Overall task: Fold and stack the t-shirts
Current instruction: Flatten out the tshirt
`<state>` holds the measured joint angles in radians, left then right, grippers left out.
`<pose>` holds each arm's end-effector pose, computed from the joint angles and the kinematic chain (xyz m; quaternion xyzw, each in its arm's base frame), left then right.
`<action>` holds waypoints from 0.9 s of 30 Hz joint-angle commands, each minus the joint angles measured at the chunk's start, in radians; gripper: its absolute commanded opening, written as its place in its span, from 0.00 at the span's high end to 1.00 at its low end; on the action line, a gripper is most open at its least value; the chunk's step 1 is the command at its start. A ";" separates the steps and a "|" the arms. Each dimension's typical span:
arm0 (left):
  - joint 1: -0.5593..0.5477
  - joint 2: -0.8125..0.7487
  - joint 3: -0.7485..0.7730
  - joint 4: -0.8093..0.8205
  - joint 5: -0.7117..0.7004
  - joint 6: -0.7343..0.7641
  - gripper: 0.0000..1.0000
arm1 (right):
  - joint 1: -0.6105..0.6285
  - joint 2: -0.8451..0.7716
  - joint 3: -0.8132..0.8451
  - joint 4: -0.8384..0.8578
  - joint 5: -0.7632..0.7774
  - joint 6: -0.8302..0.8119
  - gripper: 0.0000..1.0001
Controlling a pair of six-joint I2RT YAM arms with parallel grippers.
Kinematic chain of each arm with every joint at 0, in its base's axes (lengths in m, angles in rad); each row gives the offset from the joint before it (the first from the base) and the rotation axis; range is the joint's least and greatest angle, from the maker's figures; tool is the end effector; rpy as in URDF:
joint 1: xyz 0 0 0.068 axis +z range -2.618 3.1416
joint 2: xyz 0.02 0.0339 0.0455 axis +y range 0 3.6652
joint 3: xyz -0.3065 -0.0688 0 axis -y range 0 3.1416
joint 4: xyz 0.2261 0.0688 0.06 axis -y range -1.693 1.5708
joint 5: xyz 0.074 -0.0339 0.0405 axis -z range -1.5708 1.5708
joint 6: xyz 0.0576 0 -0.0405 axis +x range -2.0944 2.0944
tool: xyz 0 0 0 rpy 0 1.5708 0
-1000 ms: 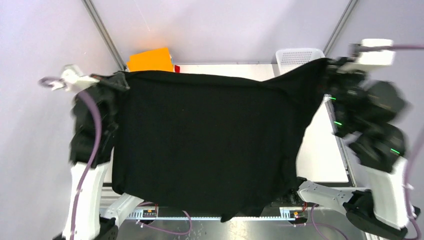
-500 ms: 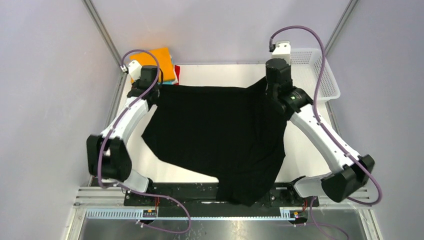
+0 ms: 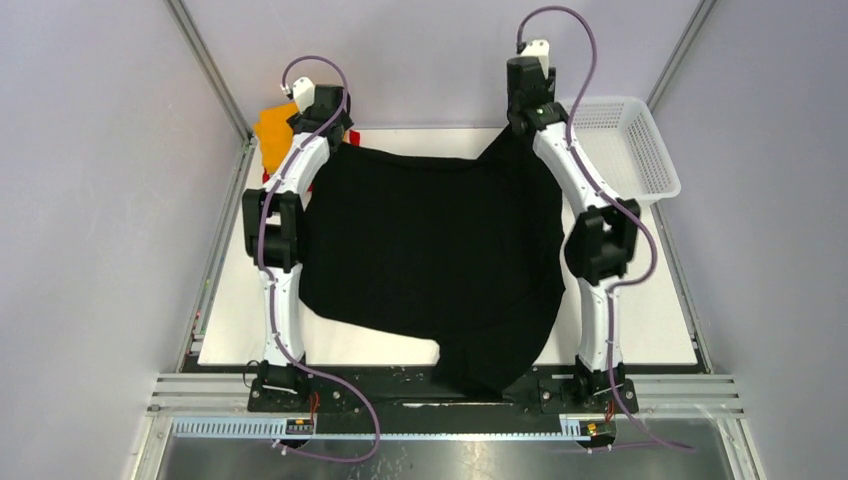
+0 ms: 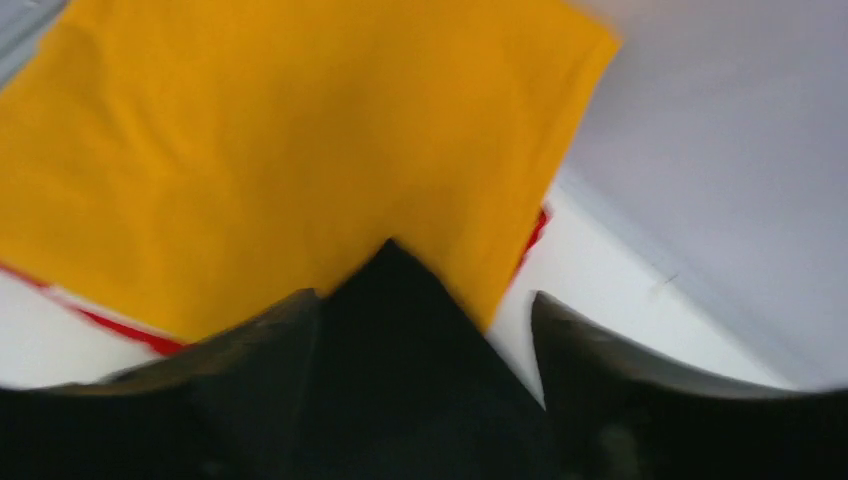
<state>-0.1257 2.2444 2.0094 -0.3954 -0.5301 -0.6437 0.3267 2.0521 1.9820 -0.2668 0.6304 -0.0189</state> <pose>0.5443 -0.0394 0.2858 -0.3351 0.8013 0.0524 0.4929 0.4896 0.1300 0.3894 0.0433 0.7948 -0.1655 0.5823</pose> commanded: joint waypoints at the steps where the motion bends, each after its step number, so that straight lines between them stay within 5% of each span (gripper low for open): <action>1: 0.005 0.058 0.223 -0.101 0.021 0.018 0.03 | -0.047 0.286 0.589 -0.367 -0.123 0.079 0.26; 3: -0.004 -0.012 0.137 -0.062 0.041 0.024 0.01 | -0.045 0.353 0.717 -0.486 -0.185 0.091 0.10; 5: -0.019 -0.106 -0.004 0.022 0.051 0.040 0.01 | -0.041 0.297 0.636 -0.490 -0.222 0.099 0.05; 10: -0.057 -0.297 -0.225 0.079 0.075 0.061 0.01 | -0.018 -0.013 0.123 -0.312 -0.322 0.143 0.01; 19: -0.105 -0.533 -0.512 -0.058 0.157 0.006 0.01 | 0.121 -0.454 -0.635 -0.225 -0.391 0.393 0.00; 27: -0.167 -0.694 -0.918 -0.008 0.400 -0.089 0.01 | 0.195 -0.579 -1.031 -0.153 -0.566 0.577 0.00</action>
<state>-0.2466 1.6077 1.2278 -0.4332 -0.2703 -0.6739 0.5213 1.4822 1.0466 -0.4770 0.1539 0.4271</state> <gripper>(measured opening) 0.989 0.993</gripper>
